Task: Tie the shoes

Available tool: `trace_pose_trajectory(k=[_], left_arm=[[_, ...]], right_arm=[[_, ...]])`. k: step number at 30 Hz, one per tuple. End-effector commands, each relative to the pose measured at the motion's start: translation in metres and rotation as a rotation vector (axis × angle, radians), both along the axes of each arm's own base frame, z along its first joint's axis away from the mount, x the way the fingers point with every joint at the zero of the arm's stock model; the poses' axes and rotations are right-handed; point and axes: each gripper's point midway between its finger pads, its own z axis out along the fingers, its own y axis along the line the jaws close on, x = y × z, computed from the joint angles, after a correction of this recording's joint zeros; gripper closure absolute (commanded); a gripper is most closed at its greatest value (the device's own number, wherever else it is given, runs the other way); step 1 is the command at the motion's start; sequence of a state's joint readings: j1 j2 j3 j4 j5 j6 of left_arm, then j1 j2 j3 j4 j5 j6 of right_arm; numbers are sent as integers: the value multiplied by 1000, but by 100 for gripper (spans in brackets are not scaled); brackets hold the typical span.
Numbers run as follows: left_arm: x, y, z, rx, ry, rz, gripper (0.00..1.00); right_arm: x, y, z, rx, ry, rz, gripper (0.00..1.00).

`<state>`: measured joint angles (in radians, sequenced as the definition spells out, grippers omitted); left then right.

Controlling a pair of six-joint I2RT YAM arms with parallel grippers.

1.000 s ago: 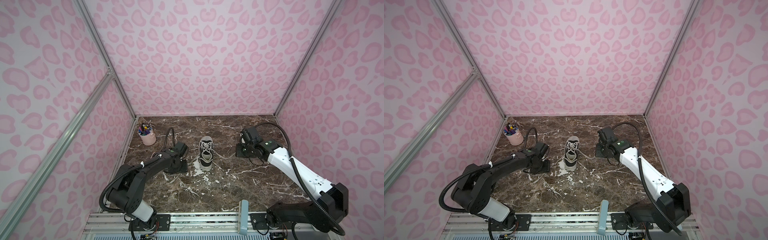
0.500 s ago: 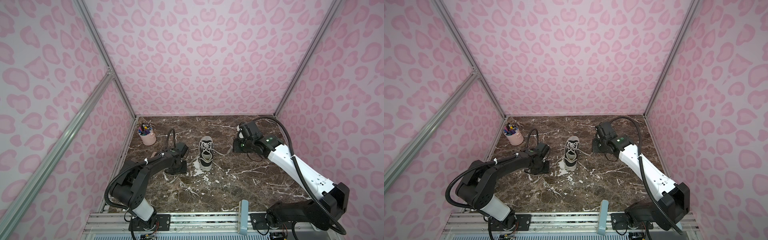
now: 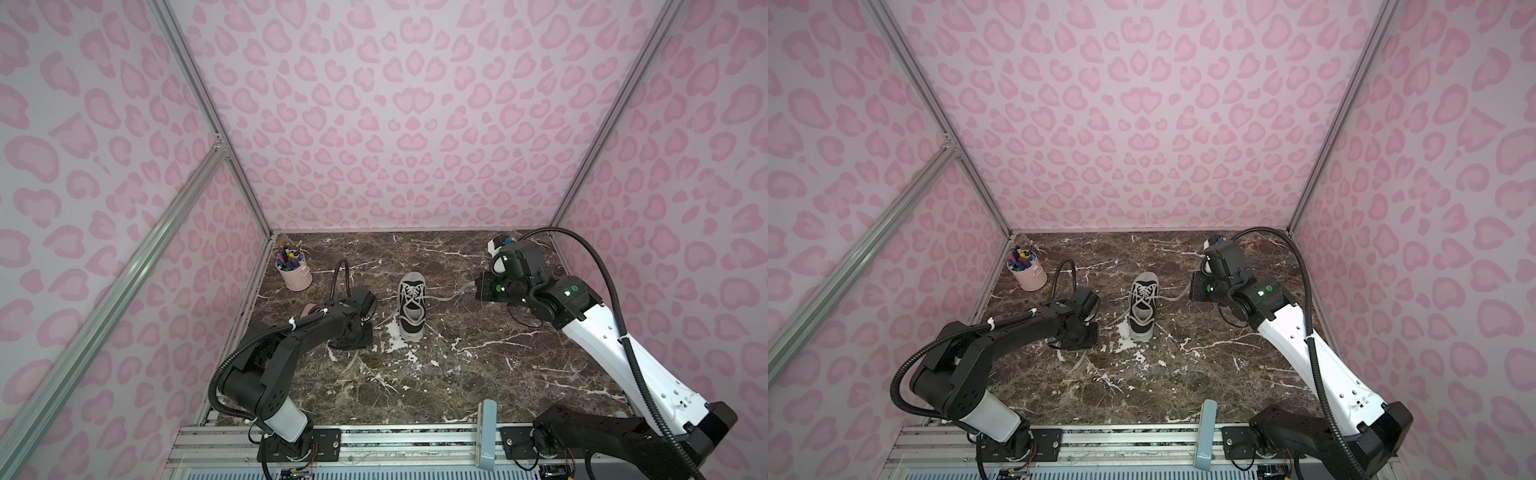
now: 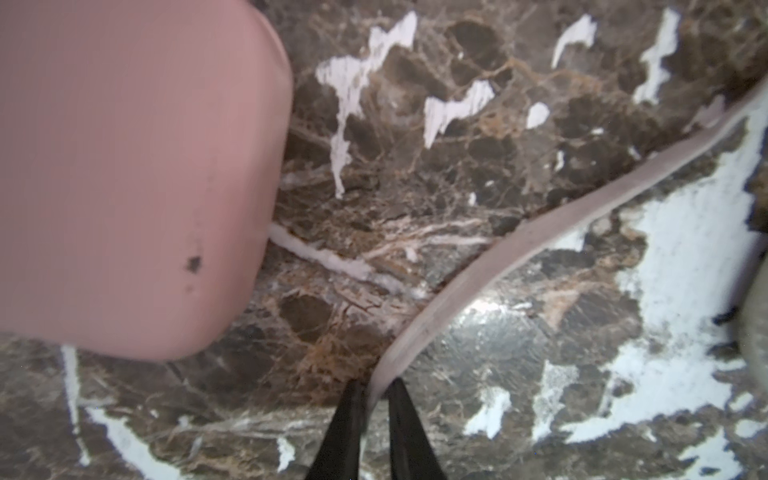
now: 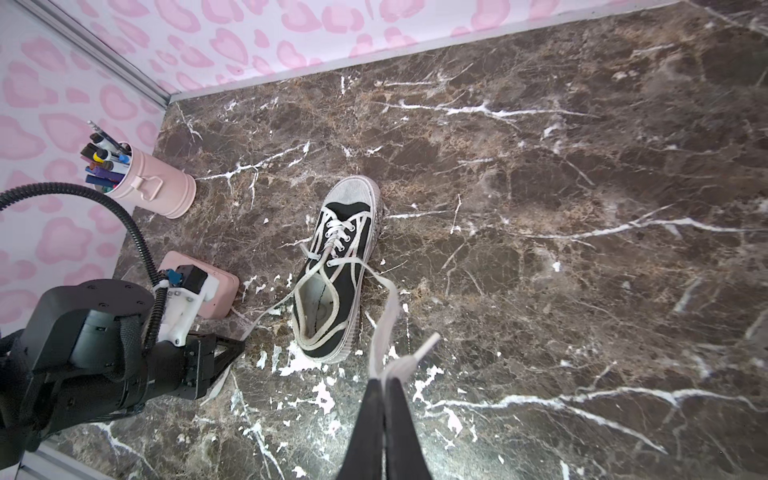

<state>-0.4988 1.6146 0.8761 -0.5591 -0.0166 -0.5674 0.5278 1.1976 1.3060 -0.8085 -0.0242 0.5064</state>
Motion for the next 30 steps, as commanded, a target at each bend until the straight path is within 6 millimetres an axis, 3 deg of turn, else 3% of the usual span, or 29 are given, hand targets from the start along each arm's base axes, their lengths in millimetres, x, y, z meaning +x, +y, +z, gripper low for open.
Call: trace_pose_trajectory(k=[1, 5, 8, 12, 17, 21, 30], left_arm=[[-1, 4, 1, 16, -2, 0, 88], [0, 19, 16, 93, -40, -4, 96], [4, 21, 30, 92, -83, -10, 96], [8, 25, 50, 103, -132, 1, 96], [10, 28, 80, 101, -191, -10, 96], [10, 26, 101, 66, -233, -18, 96], [4, 26, 131, -3, -314, 7, 97]], right_arm=[[-1, -12, -9, -31, -10, -44, 95], [-5, -35, -25, -90, 20, -116, 95], [-9, -44, -33, -108, 25, -131, 95], [-10, -43, -37, -91, 32, -119, 95], [-1, -36, -27, -93, 6, -93, 95], [14, -6, -19, -52, -22, -27, 95], [46, 105, -20, 8, -33, 218, 95]])
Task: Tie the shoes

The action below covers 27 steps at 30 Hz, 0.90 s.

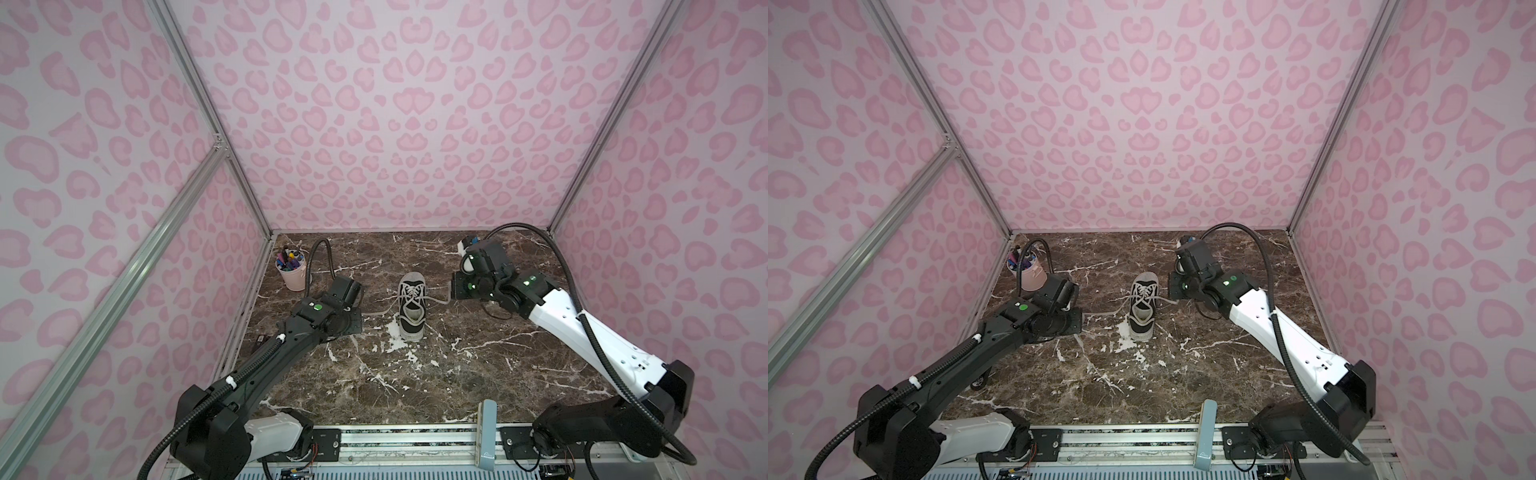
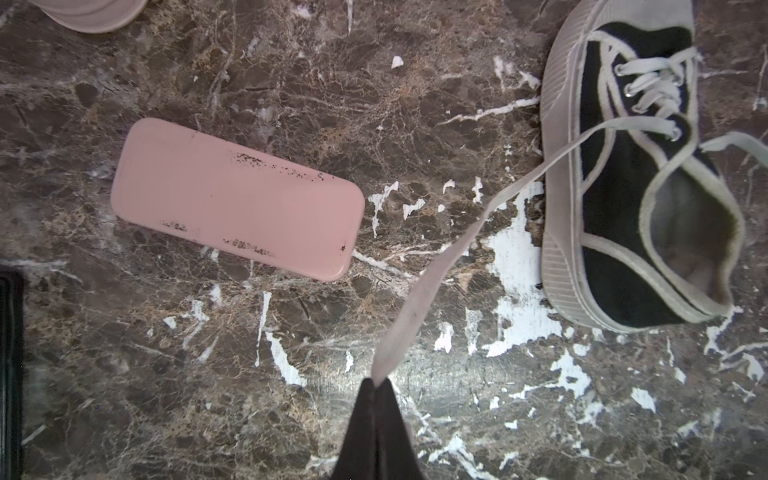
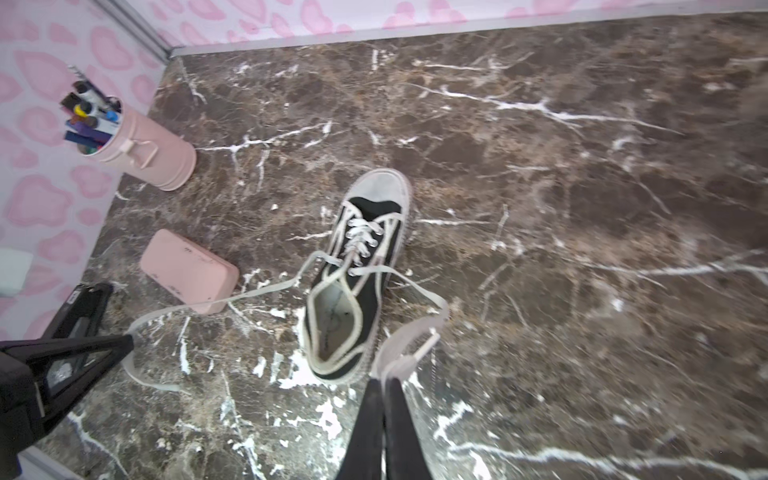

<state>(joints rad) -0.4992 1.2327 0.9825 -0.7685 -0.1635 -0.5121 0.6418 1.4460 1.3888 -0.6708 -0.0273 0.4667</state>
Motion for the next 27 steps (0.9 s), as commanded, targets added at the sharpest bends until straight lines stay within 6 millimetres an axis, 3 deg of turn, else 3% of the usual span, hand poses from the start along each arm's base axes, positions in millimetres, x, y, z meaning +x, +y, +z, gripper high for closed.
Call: trace_pose_trajectory(k=[1, 7, 16, 27], left_arm=[[-6, 1, 4, -25, 2, 11, 97], [-14, 5, 0, -36, 2, 23, 97], [-16, 1, 2, -74, -8, 23, 97], [-19, 1, -3, -79, 2, 22, 97]], right_arm=[[14, 41, 8, 49, -38, 99, 95], [34, 98, -1, 91, -17, 180, 95], [59, 164, -50, 77, 64, 303, 94], [59, 208, -90, 75, 166, 317, 92]])
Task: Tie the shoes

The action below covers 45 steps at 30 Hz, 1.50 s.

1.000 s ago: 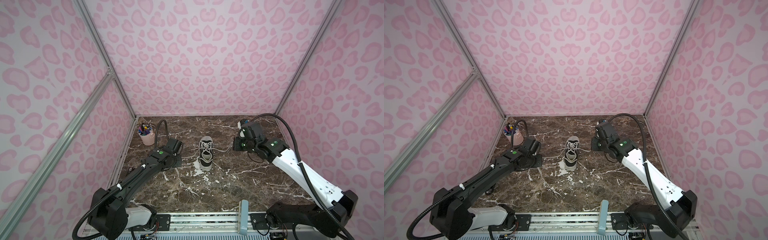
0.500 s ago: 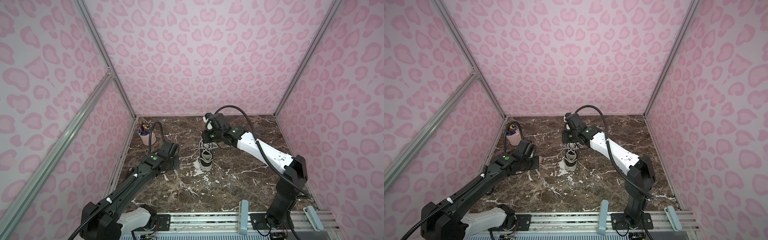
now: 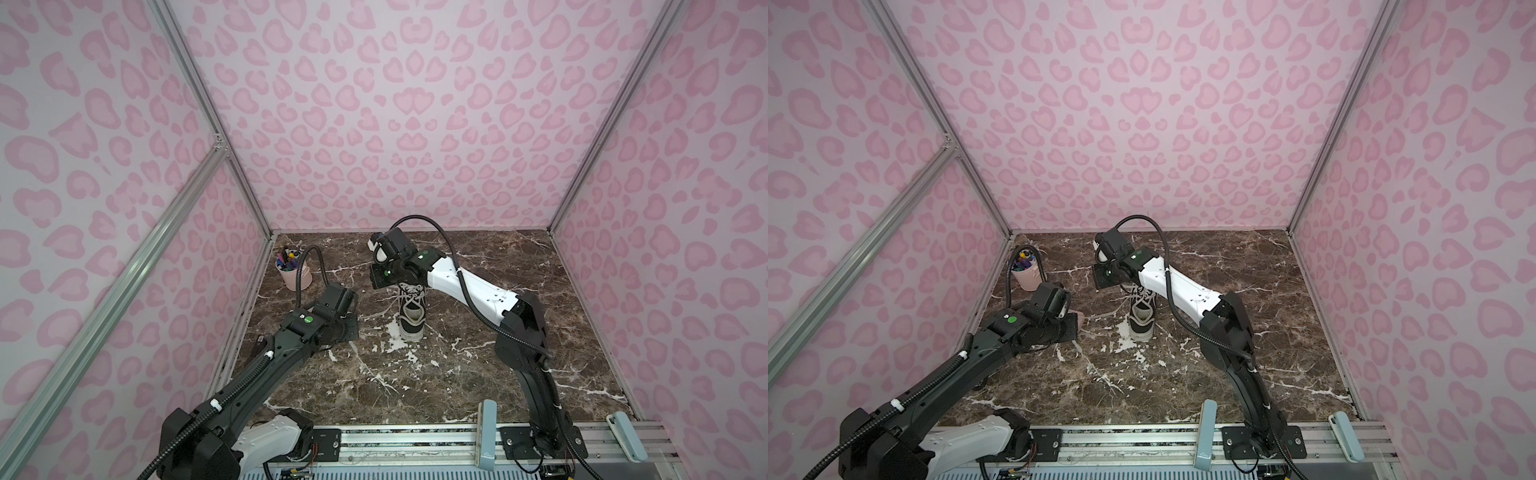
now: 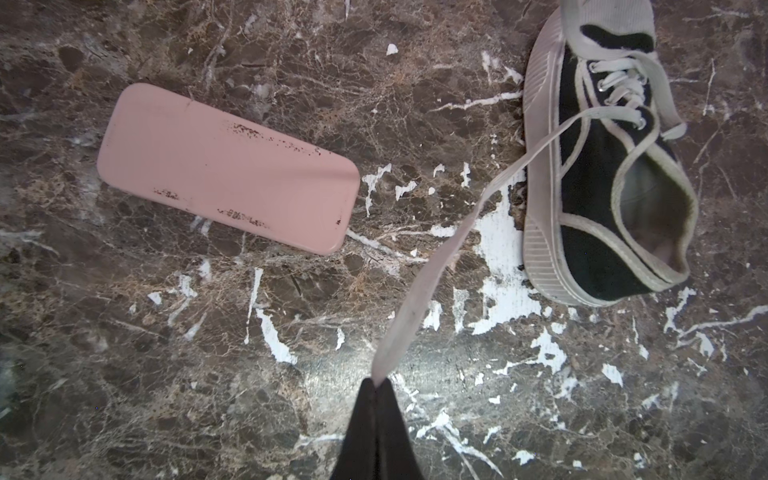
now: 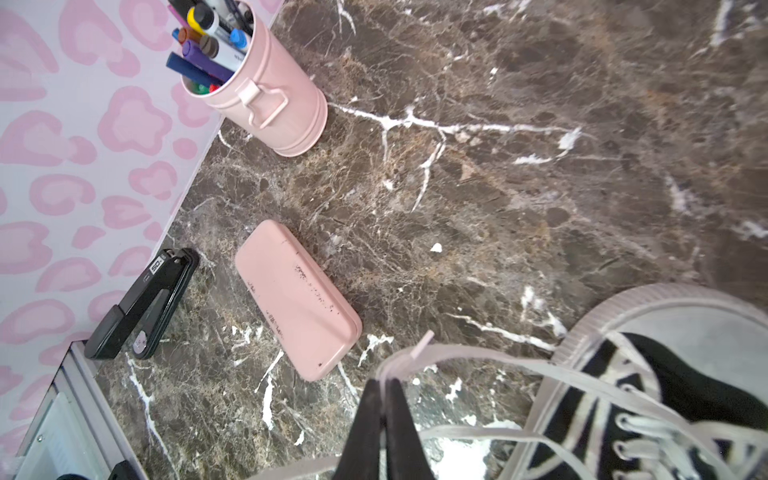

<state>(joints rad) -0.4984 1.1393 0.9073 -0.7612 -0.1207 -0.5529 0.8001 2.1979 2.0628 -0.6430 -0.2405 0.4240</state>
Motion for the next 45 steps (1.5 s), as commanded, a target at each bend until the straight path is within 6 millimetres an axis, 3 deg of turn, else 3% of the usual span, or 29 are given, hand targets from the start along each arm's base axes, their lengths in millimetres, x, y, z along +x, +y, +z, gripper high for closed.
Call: trace_pose_trajectory(k=[1, 7, 10, 14, 18, 21, 24, 28, 31, 34, 40, 45], left_arm=[[-1, -1, -1, -16, 4, 7, 97], [0, -3, 6, -34, -15, 10, 97], [-1, -2, 8, -29, -16, 9, 97], [0, -1, 9, -18, -16, 4, 97], [5, -2, 15, 1, -20, -9, 97], [15, -7, 25, 6, -35, -28, 97], [32, -20, 39, -12, -49, -54, 97], [62, -59, 62, -91, -63, -121, 97], [82, -102, 84, -134, -92, -206, 97], [95, -148, 86, -154, -82, -291, 97], [116, -229, 70, -167, -58, -422, 97], [120, -283, 38, -176, -1, -502, 97]], right_arm=[[1, 5, -21, 2, 57, -15, 92], [2, 14, -56, -18, 121, 2, 89], [6, 12, -64, -32, 142, -5, 79], [11, 3, -53, -29, 128, -18, 58], [15, -15, -31, -14, 100, -43, 49], [19, -41, -16, 1, 81, -88, 48], [21, -83, -3, 14, 68, -166, 47], [17, -155, 0, 18, 73, -286, 46], [7, -208, -9, -8, 90, -365, 45], [-2, -254, -8, -18, 88, -437, 45], [-17, -328, -2, -7, 82, -564, 44], [-30, -362, -5, -13, 98, -617, 44]])
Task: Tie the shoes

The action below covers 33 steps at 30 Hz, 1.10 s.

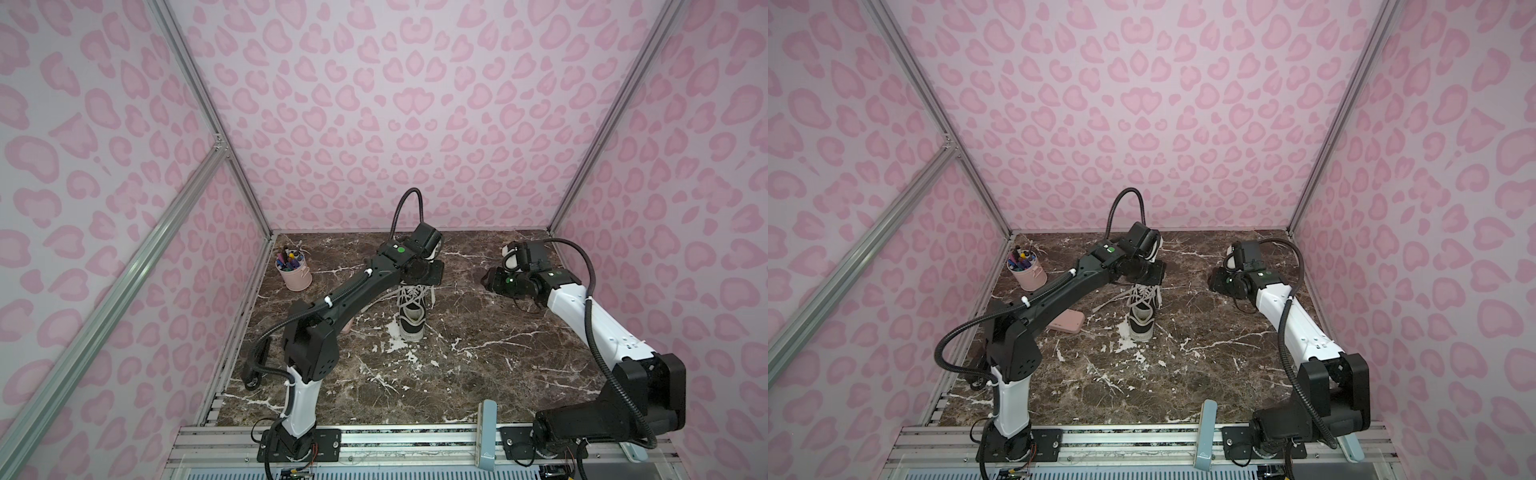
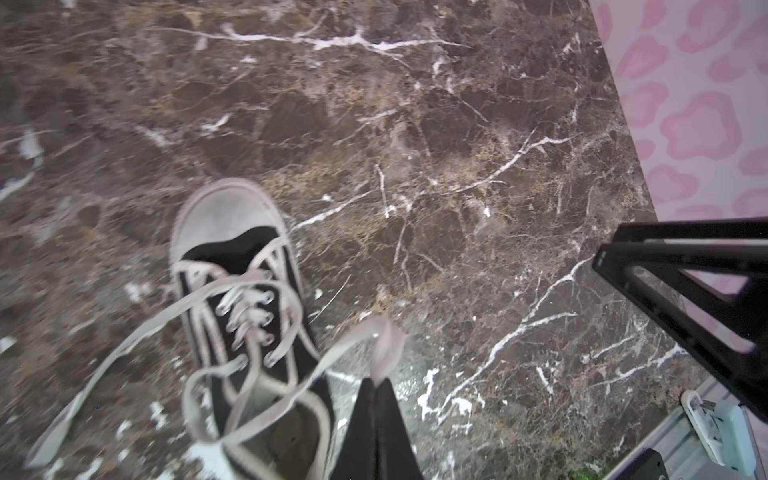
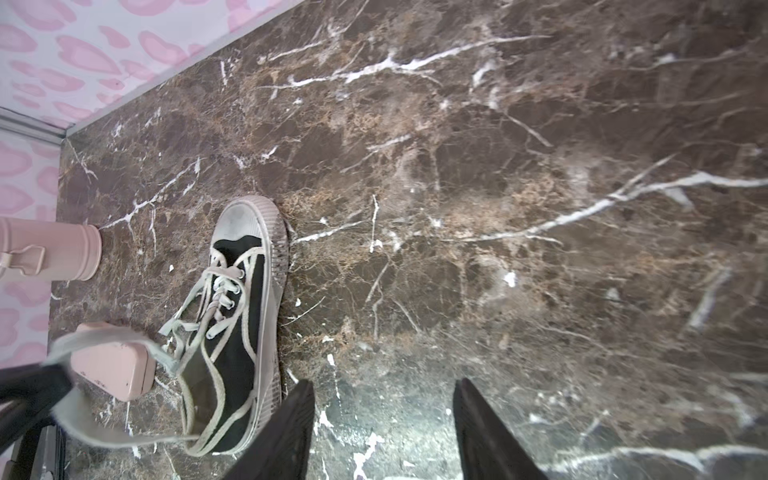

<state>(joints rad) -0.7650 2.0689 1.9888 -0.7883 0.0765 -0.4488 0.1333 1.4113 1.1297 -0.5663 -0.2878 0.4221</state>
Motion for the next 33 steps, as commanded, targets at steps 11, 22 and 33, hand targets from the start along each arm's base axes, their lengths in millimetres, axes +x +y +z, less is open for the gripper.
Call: trace_pose_trajectory(k=[11, 22, 33], left_arm=[[-27, -67, -74, 24, 135, -151, 93], [-33, -37, -58, 199, 31, -172, 35], [-31, 51, -50, 206, 61, 3, 41]], right_arm=[[-23, -30, -17, -7, 47, -30, 44], [-27, -29, -26, 10, 75, -40, 42], [-28, -4, -54, 19, 124, 2, 42]])
